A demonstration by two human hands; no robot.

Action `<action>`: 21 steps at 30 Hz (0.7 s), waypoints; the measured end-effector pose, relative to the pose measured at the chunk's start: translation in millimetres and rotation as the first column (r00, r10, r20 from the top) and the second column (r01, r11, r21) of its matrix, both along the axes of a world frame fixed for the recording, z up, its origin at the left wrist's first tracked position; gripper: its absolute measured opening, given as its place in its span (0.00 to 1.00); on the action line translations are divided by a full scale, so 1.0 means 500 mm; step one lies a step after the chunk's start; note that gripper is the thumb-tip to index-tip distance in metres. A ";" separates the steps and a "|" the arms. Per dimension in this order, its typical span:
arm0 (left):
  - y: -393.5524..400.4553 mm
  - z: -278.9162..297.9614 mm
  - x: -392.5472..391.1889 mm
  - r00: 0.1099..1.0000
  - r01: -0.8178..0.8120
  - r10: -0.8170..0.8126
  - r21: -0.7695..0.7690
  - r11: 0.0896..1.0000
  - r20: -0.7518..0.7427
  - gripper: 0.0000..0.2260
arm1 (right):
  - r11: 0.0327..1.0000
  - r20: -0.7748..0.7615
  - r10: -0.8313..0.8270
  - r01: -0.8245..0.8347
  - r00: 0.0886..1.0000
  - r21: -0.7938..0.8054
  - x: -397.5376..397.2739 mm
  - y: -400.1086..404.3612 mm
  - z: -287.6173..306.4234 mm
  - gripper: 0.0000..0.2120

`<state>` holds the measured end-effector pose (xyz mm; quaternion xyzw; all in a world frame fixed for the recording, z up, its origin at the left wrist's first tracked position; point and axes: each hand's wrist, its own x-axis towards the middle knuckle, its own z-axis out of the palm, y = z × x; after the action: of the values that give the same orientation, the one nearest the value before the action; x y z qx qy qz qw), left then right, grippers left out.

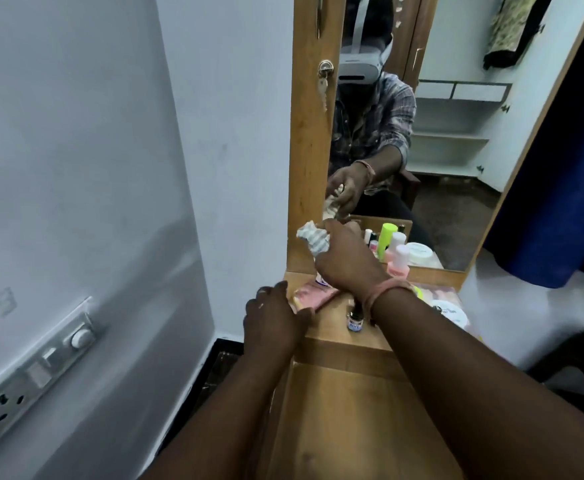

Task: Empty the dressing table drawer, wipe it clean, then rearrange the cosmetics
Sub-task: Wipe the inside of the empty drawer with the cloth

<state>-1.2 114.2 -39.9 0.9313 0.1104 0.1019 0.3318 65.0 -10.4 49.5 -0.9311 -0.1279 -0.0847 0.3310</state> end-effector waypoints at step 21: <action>0.032 -0.019 -0.083 0.958 0.037 -0.030 -0.018 0.999 0.284 0.22 | 0.737 -0.016 0.093 -0.079 0.996 -0.672 0.083 0.073 -0.107 0.20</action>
<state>-42.9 130.2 -49.4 0.9049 0.0471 0.2274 0.3568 106.4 26.1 -4.0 -0.9800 -0.1956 -0.0262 -0.0240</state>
